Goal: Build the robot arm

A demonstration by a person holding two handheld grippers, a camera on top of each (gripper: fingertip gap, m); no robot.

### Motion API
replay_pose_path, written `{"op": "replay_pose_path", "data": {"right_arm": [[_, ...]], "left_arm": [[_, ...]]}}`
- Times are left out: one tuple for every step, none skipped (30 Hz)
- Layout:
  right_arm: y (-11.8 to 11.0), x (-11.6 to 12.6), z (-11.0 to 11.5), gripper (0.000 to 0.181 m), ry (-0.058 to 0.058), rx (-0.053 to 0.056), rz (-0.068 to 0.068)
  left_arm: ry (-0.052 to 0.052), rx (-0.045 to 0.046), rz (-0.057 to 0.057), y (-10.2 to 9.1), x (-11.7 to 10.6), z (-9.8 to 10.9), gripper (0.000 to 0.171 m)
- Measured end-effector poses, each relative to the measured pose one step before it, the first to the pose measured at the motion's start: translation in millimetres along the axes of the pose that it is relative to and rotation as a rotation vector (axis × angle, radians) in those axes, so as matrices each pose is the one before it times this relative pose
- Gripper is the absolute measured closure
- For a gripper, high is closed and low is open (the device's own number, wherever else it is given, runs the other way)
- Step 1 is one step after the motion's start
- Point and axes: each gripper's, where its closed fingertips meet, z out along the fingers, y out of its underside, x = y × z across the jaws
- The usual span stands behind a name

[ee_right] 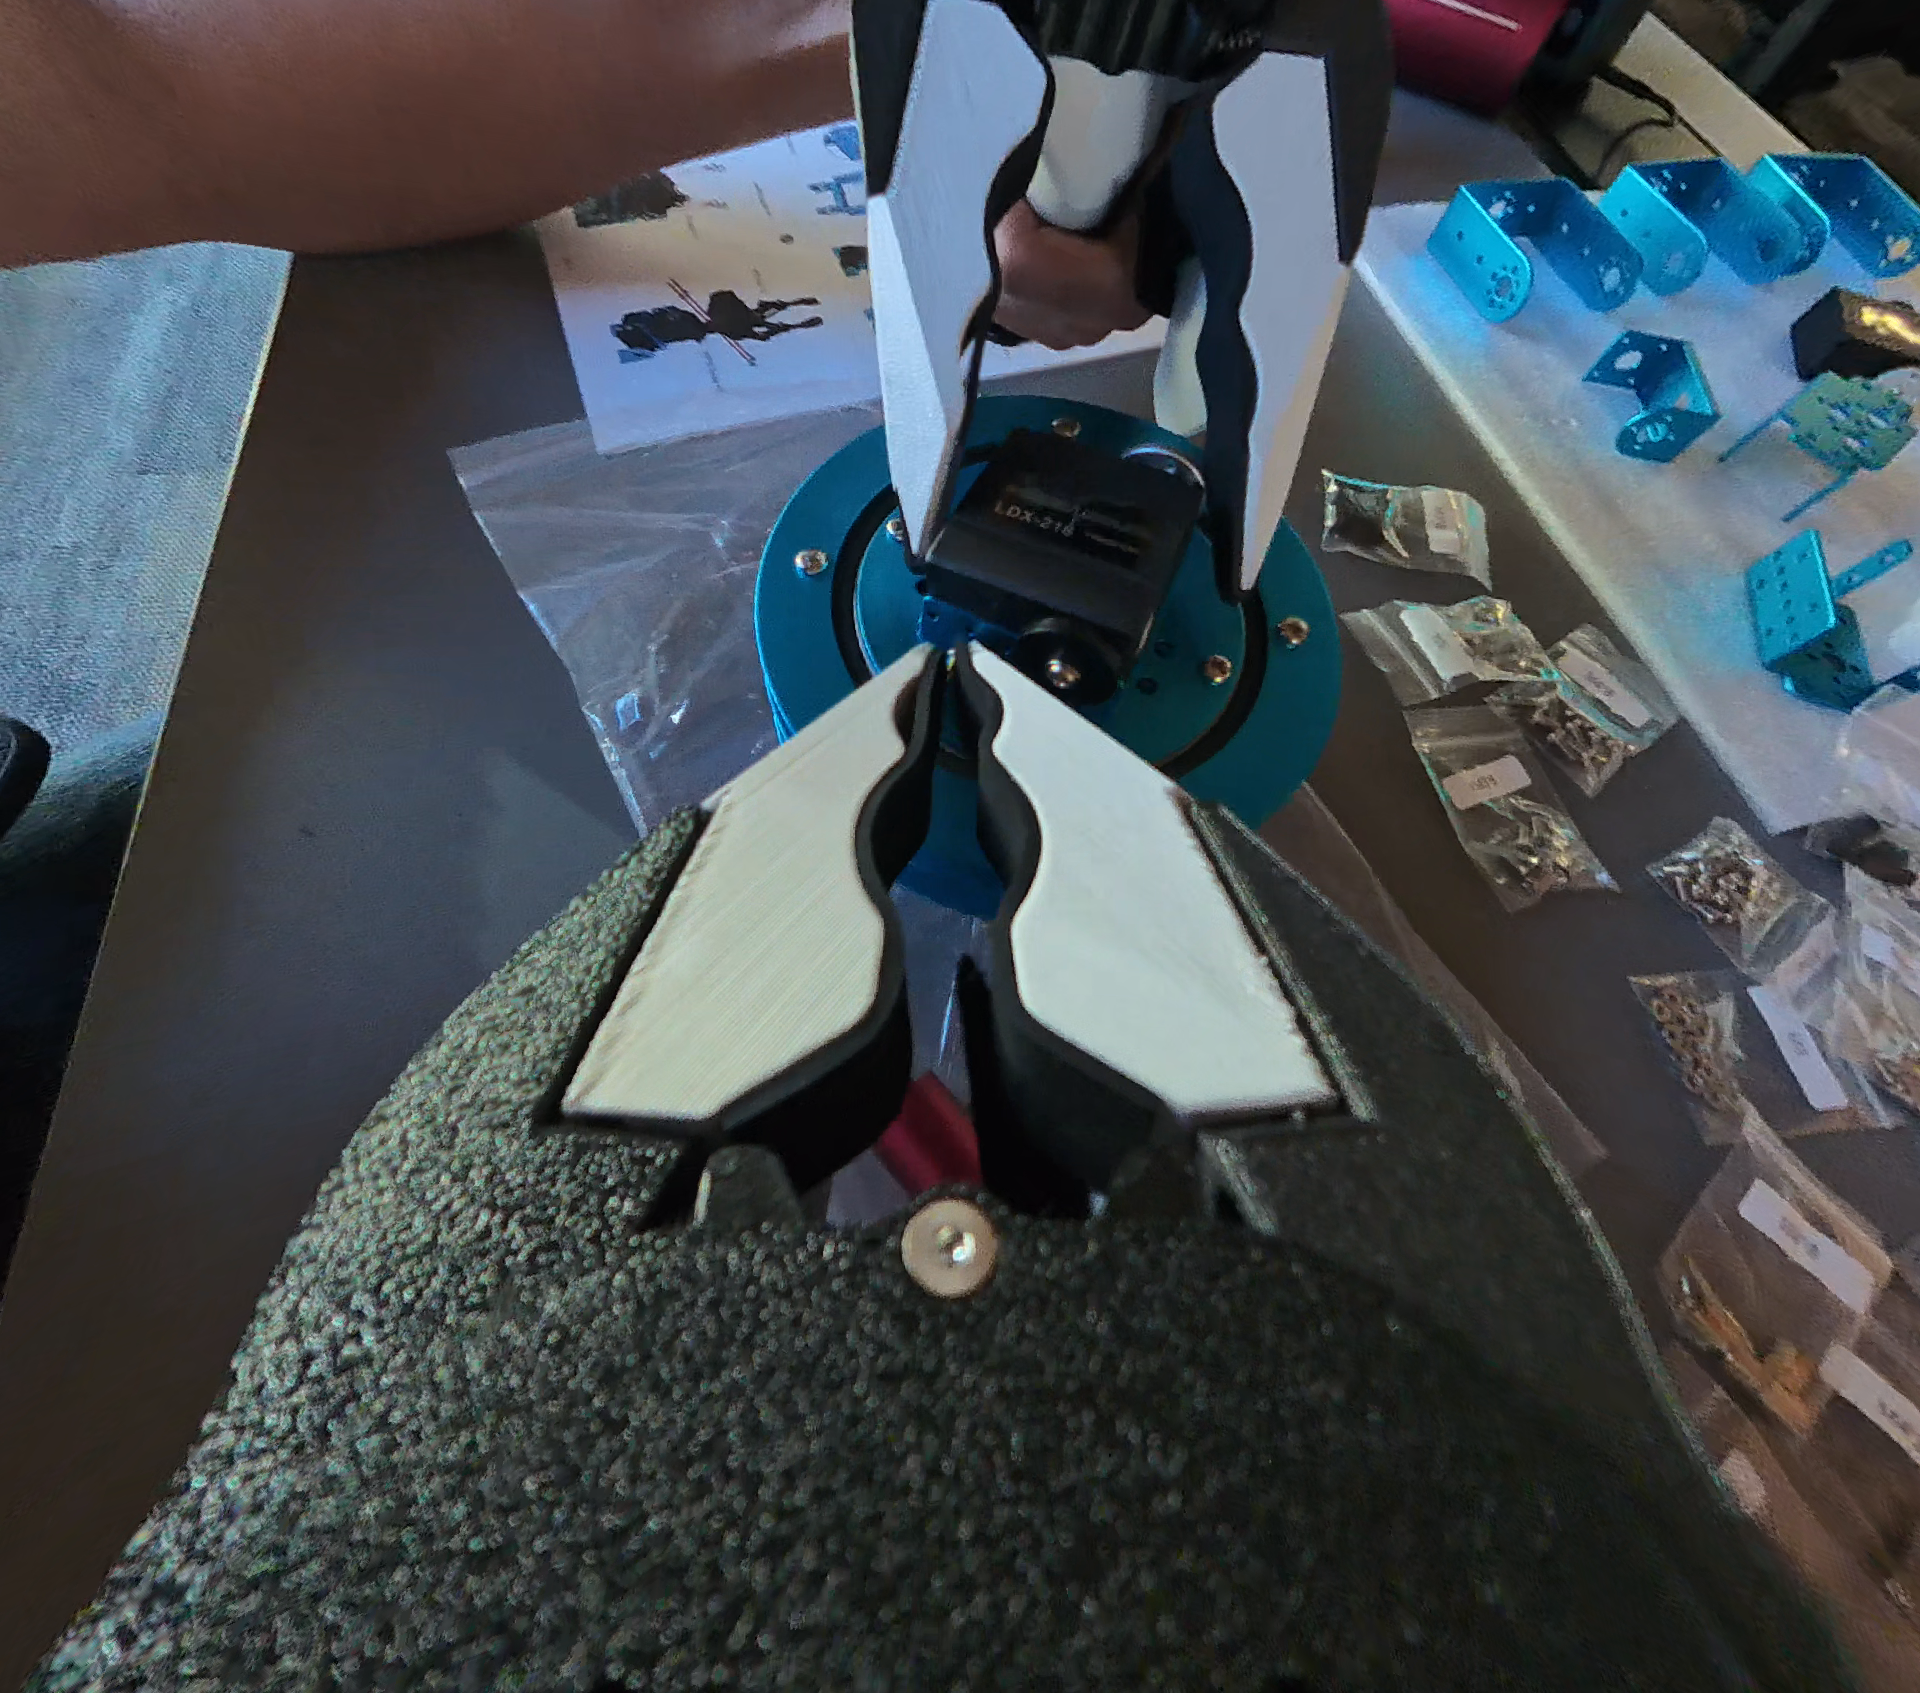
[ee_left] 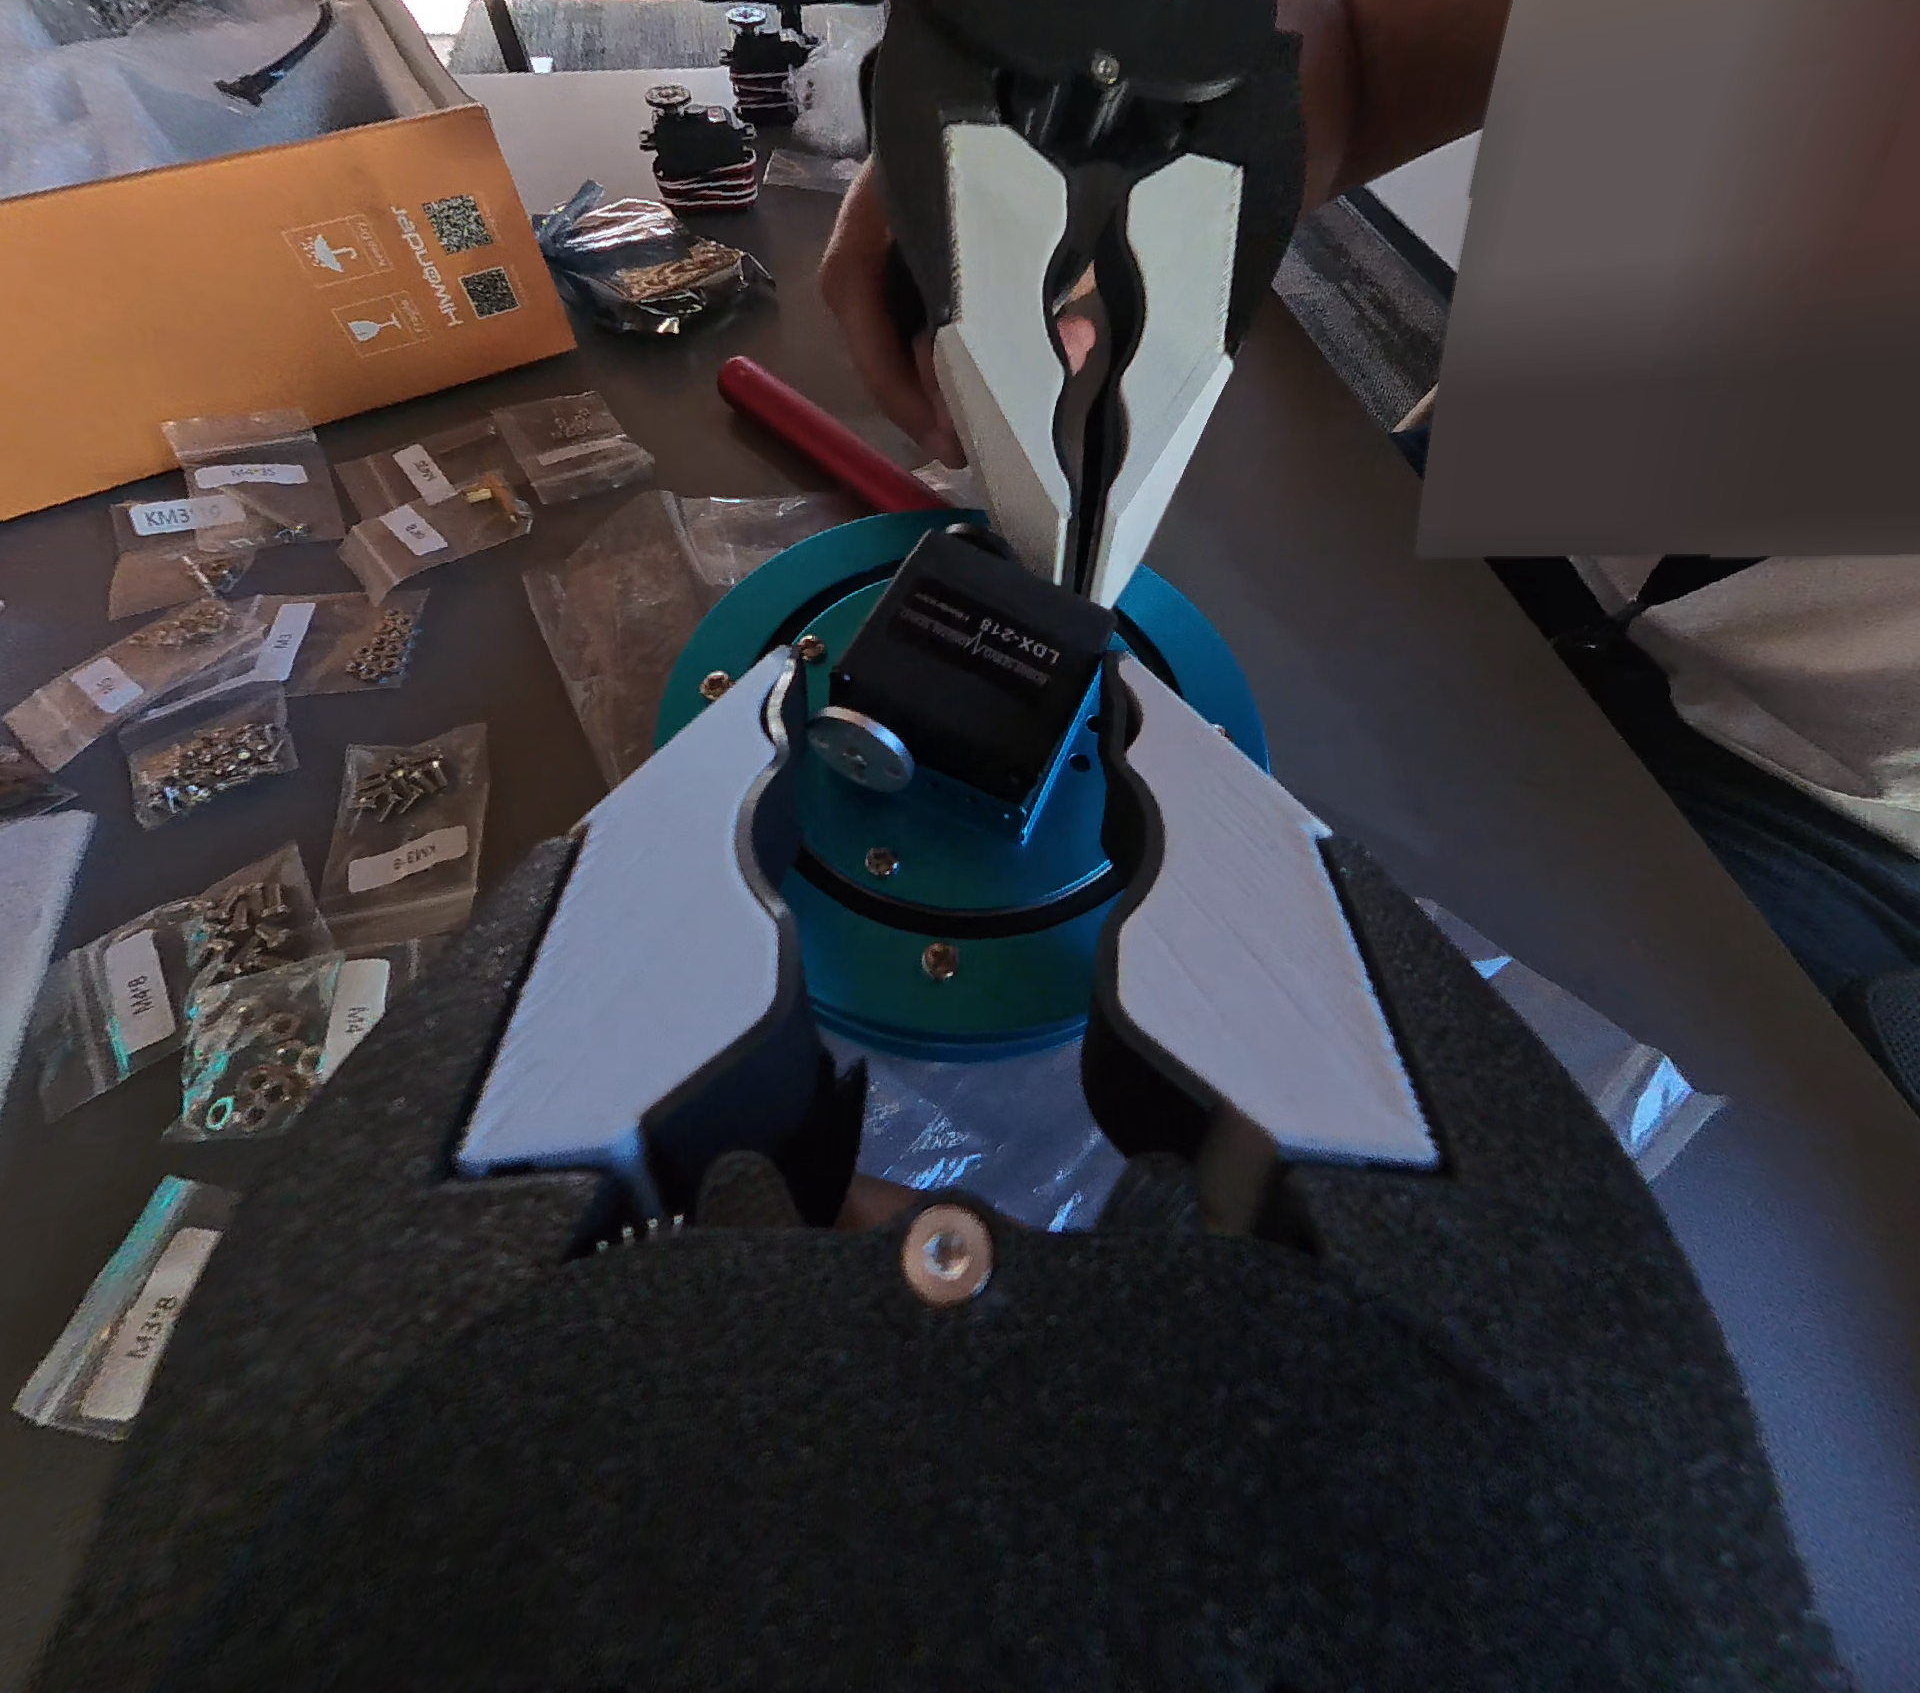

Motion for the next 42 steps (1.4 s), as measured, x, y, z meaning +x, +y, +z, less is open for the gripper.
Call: {"op": "replay_pose_path", "data": {"right_arm": [[0.02,0.05,0.25,0.181,0.0086,-0.0163,0.0053],[0.27,0.51,-0.09,0.181,0.0061,-0.0141,0.0035],[0.40,0.65,-0.33,0.181,0.0035,-0.0077,0.0024],[0.24,0.11,-0.39,0.181,-0.0048,-0.0011,0.0071],[0.39,-0.17,-0.68,0.181,-0.0117,0.0012,0.0153],[0.11,-0.19,-0.53,0.181,-0.0165,0.0054,0.0226],[-0.12,0.31,-0.93,0.181,-0.0200,0.0068,0.0248],[-2.05,1.36,-2.26,0.181,-0.0176,0.0205,0.0249],[-5.29,0.08,-4.18,0.181,-0.0275,0.0401,0.0234],[-6.99,-1.64,-5.44,0.181,-0.0385,0.0497,0.0191],[-6.25,0.18,-5.67,0.181,-0.0228,0.0435,0.0165],[-3.22,3.77,-5.00,0.181,0.0021,0.0239,0.0193],[-1.04,3.01,-3.93,0.181,0.0001,0.0116,0.0156],[-0.42,1.50,-3.10,0.181,-0.0054,0.0079,0.0111],[-1.02,0.12,-2.49,0.181,-0.0116,0.0113,0.0115],[-2.23,-1.53,-2.07,0.181,-0.0232,0.0183,0.0209],[-2.26,-3.19,-1.62,0.181,-0.0371,0.0155,0.0287],[-1.92,-1.91,-1.23,0.181,-0.0277,0.0141,0.0277],[-0.75,-0.01,-0.84,0.181,-0.0125,0.0079,0.0161],[2.52,3.17,-0.46,0.181,0.0108,-0.0135,0.0001],[5.05,5.86,-0.19,0.181,0.0324,-0.0290,-0.0186],[5.55,3.82,-0.35,0.181,0.0241,-0.0341,-0.0317],[5.23,1.98,-0.86,0.181,0.0154,-0.0334,-0.0372],[4.17,4.03,-1.06,0.181,0.0261,-0.0256,-0.0321],[2.54,4.68,-0.87,0.181,0.0262,-0.0122,-0.0175],[0.93,1.85,0.32,0.176,0.0047,-0.0009,-0.0045],[1.02,3.44,1.08,0.175,0.0125,0.0000,0.0044],[1.54,1.85,1.75,0.174,0.0028,-0.0012,0.0054],[2.61,-0.39,2.40,0.172,-0.0083,-0.0087,0.0032],[3.13,1.31,2.77,0.171,0.0066,-0.0145,-0.0017],[2.71,0.80,2.59,0.171,0.0082,-0.0129,-0.0084],[0.98,-0.53,2.12,0.171,0.0042,-0.0055,-0.0090],[-1.24,-0.48,1.25,0.171,0.0061,0.0036,-0.0085],[-0.23,-0.22,1.38,0.172,0.0078,-0.0066,-0.0129],[0.27,0.93,0.83,0.172,0.0166,-0.0092,-0.0180],[0.03,1.04,0.36,0.173,0.0150,-0.0055,-0.0178],[-0.12,0.85,0.54,0.174,0.0110,-0.0046,-0.0148],[0.02,-0.02,0.91,0.174,0.0029,-0.0048,-0.0126],[-0.29,-0.09,0.44,0.176,-0.0001,-0.0029,-0.0096],[-0.20,-0.15,0.20,0.177,-0.0017,-0.0036,-0.0096],[0.02,-0.46,-0.02,0.176,-0.0002,-0.0050,-0.0179],[0.08,-0.21,-0.26,0.176,0.0065,-0.0065,-0.0261]], "left_arm": [[-0.0049,0.00046,0.0000,0.14,-0.17,-0.63,0.115],[-0.0079,-0.00063,-0.0008,0.17,-0.53,-0.43,0.115],[-0.0124,0.00074,-0.0002,-0.12,-0.80,-0.07,0.117],[-0.0104,-0.00013,0.0036,0.14,0.12,0.14,0.116],[-0.0108,-0.00055,0.0057,-0.09,0.15,-0.01,0.115],[-0.0161,0.00013,0.0063,-0.64,-0.77,0.00,0.115],[-0.0175,0.00081,0.0083,-1.33,-0.93,-0.67,0.116],[-0.0140,0.00516,0.0065,-2.41,-0.51,-1.34,0.116],[-0.0163,0.01092,0.0022,-3.88,-1.28,-2.22,0.115],[-0.0198,0.01905,-0.0039,-5.87,-2.29,-3.03,0.115],[-0.0143,0.02773,-0.0066,-7.41,-1.61,-3.68,0.114],[-0.0079,0.02974,-0.0071,-7.38,-0.39,-3.30,0.115],[-0.0047,0.02372,-0.0051,-5.82,0.14,-2.38,0.115],[-0.0072,0.01548,-0.0015,-3.97,-0.27,-1.34,0.116],[-0.0086,0.00691,-0.0008,-1.95,-0.77,-0.13,0.117],[-0.0069,0.00013,-0.0030,-0.69,-0.62,0.56,0.117],[-0.0045,-0.00199,-0.0069,-0.27,-0.35,1.10,0.117],[-0.0024,-0.00625,-0.0071,-0.07,0.56,1.42,0.117],[0.0009,-0.00955,-0.0009,-0.09,1.76,1.34,0.116],[-0.0095,-0.00747,0.0107,-0.58,1.01,1.28,0.117],[-0.0261,-0.00239,0.0180,-1.23,-1.08,1.05,0.117],[-0.0253,-0.00095,0.0159,-0.96,-0.96,0.71,0.117],[-0.0171,-0.00264,0.0091,-0.10,0.02,0.55,0.117],[-0.0095,-0.00303,0.0029,0.65,0.93,0.39,0.117],[-0.0026,-0.00545,0.0002,1.60,1.87,0.32,0.117],[-0.0047,-0.01195,0.0042,2.99,1.28,0.30,0.117],[-0.0109,-0.01116,0.0089,3.05,0.11,0.04,0.117],[-0.0082,-0.00653,0.0075,2.21,0.02,-0.20,0.117],[-0.0049,-0.00203,0.0018,1.30,0.05,-0.31,0.117],[-0.0018,0.00514,-0.0048,-0.09,-0.08,-0.16,0.117],[0.0036,0.00709,-0.0083,-0.67,0.41,0.07,0.118],[0.0059,0.00090,-0.0065,-0.11,0.93,0.44,0.118],[0.0029,-0.00436,-0.0009,0.45,0.78,0.70,0.118],[-0.0007,-0.00434,0.0043,0.36,0.46,0.79,0.117],[0.0004,-0.00410,0.0057,0.38,0.97,0.78,0.117],[0.0035,-0.00422,0.0041,0.23,1.43,0.63,0.118],[0.0057,-0.00251,0.0018,-0.16,1.66,0.34,0.117],[0.0032,0.00084,0.0007,-0.69,1.06,0.26,0.117],[-0.0008,0.00176,0.0008,-0.74,0.16,0.20,0.117],[0.0001,-0.00051,-0.0001,-0.14,0.14,-0.08,0.117],[0.0013,-0.00218,-0.0012,0.24,0.20,-0.26,0.118],[-0.0016,-0.00042,-0.0010,0.13,-0.42,-0.45,0.118]]}}
